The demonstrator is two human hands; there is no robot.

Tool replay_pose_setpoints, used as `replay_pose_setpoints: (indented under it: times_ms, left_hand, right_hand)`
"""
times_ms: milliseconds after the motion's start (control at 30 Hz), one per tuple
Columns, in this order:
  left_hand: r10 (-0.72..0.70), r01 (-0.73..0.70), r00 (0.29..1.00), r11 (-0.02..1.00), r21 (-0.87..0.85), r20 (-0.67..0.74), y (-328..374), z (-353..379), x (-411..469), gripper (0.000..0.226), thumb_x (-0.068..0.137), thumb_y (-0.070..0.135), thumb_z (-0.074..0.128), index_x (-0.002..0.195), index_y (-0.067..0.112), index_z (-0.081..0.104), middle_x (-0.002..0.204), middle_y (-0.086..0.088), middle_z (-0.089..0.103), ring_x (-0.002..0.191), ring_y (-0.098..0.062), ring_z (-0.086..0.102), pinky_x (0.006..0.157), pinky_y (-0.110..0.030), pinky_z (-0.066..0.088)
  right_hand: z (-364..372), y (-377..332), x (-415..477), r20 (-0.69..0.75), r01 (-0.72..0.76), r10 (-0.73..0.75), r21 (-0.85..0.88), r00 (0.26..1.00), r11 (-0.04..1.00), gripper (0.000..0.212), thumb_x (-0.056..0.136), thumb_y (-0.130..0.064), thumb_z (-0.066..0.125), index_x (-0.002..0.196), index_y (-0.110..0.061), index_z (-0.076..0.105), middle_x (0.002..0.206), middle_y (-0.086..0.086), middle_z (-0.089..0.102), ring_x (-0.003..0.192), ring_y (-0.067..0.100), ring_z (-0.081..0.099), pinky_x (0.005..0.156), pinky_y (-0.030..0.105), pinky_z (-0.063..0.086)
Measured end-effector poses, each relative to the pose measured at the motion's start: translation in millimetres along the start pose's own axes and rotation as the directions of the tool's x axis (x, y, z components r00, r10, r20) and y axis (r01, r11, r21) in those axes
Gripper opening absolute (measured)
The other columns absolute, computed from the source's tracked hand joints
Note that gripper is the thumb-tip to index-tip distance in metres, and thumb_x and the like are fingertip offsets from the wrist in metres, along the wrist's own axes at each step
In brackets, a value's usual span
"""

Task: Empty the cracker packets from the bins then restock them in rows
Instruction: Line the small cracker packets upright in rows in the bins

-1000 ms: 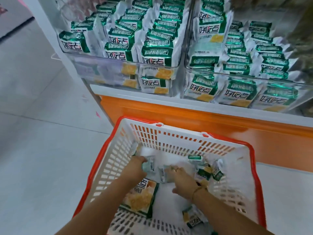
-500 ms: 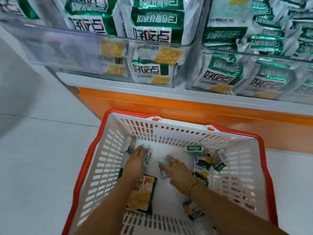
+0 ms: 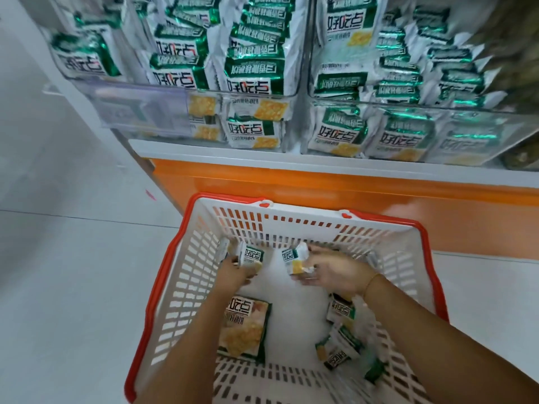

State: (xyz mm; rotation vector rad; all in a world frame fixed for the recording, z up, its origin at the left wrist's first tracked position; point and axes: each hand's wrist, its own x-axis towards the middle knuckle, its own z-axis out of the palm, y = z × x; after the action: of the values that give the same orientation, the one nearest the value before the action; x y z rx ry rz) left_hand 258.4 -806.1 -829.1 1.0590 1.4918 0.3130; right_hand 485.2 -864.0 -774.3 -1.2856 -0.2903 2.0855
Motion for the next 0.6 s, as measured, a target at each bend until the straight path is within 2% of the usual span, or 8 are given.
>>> replay_pose_setpoints:
  times_ms: [100,167,233,333,367,433,500,600]
  left_hand:
    - [-0.017,0.017,1.000,0.998,-0.063,0.000,9.4,-2.6,-21.3,0.046,0.081,0.013,0.074,0.118,0.004,0.049,0.103,-0.017,0.063,0.070,-0.015,0.058,0.051,-0.017,0.048]
    - [-0.023,0.024,1.000,0.990,-0.139,0.011,17.9,-0.9,-36.3,0.032,0.082,0.014,0.073,0.108,0.007,0.054,0.094,-0.014,0.063,0.074,-0.017,0.059,0.056,-0.018,0.049]
    - [-0.026,0.038,0.998,0.965,-0.260,0.049,26.5,2.5,-49.5,0.027,0.083,0.013,0.071,0.105,0.002,0.059,0.101,-0.017,0.066,0.079,-0.019,0.063,0.064,-0.020,0.052]
    - [-0.017,0.053,0.996,0.898,-0.436,0.086,37.1,8.3,-66.7,0.030,0.086,0.008,0.068,0.113,-0.003,0.060,0.110,-0.014,0.068,0.088,-0.019,0.068,0.068,-0.021,0.056]
    - [-0.010,0.054,0.995,0.875,-0.482,0.094,40.6,10.9,-73.8,0.030,0.086,0.007,0.067,0.114,-0.003,0.060,0.110,-0.014,0.069,0.092,-0.021,0.068,0.070,-0.022,0.057]
    - [0.024,0.034,0.994,0.846,-0.532,0.102,50.2,17.0,-91.8,0.024,0.088,0.004,0.064,0.112,-0.001,0.061,0.107,-0.013,0.070,0.096,-0.024,0.068,0.075,-0.023,0.058]
    - [0.105,-0.027,0.988,0.831,-0.555,0.109,61.5,22.1,-107.6,0.018,0.090,0.002,0.060,0.107,0.005,0.062,0.102,-0.009,0.071,0.094,-0.023,0.068,0.079,-0.024,0.057]
    - [0.203,-0.102,0.975,0.773,-0.626,0.092,84.9,23.8,-125.6,0.013,0.093,0.001,0.056,0.105,-0.002,0.060,0.104,-0.015,0.070,0.093,-0.024,0.069,0.089,-0.030,0.055]
  right_hand:
    - [-0.1,-17.4,-28.5,0.180,0.060,-0.069,0.055,0.981,0.997,0.061,0.072,-0.005,0.078,0.128,-0.009,0.055,0.134,0.022,0.055,0.117,0.036,0.057,0.104,0.040,0.045]
    - [5.6,-25.6,-46.5,0.238,0.082,-0.087,0.034,0.967,0.996,0.061,0.058,-0.013,0.090,0.114,-0.011,0.066,0.124,0.020,0.063,0.114,0.034,0.060,0.100,0.038,0.049]
    - [12.9,-30.0,-63.9,0.227,0.111,-0.108,0.000,0.968,0.994,0.064,0.052,-0.018,0.094,0.108,-0.012,0.064,0.112,0.015,0.069,0.109,0.034,0.063,0.095,0.036,0.052]
    - [25.5,-36.9,-84.5,0.128,0.156,-0.151,-0.027,0.980,0.987,0.079,0.044,-0.016,0.096,0.113,-0.009,0.057,0.111,0.014,0.070,0.104,0.035,0.066,0.089,0.037,0.056]
    - [31.6,-41.0,-90.1,0.104,0.170,-0.166,-0.034,0.981,0.985,0.073,0.048,-0.014,0.094,0.111,-0.008,0.058,0.114,0.015,0.068,0.104,0.036,0.066,0.088,0.038,0.056]
    - [46.9,-51.9,-102.3,0.074,0.220,-0.218,-0.031,0.973,0.975,0.042,0.071,-0.011,0.080,0.104,-0.007,0.054,0.126,0.016,0.059,0.108,0.040,0.063,0.089,0.041,0.055]
    - [62.1,-64.0,-115.8,0.073,0.286,-0.285,-0.004,0.956,0.958,0.016,0.086,-0.008,0.063,0.091,-0.010,0.048,0.125,0.017,0.055,0.110,0.041,0.062,0.090,0.044,0.054]
    - [80.8,-77.5,-134.5,0.109,0.402,-0.391,-0.111,0.914,0.909,0.010,0.087,-0.013,0.061,0.093,-0.004,0.061,0.114,0.015,0.067,0.106,0.030,0.066,0.091,0.037,0.055]
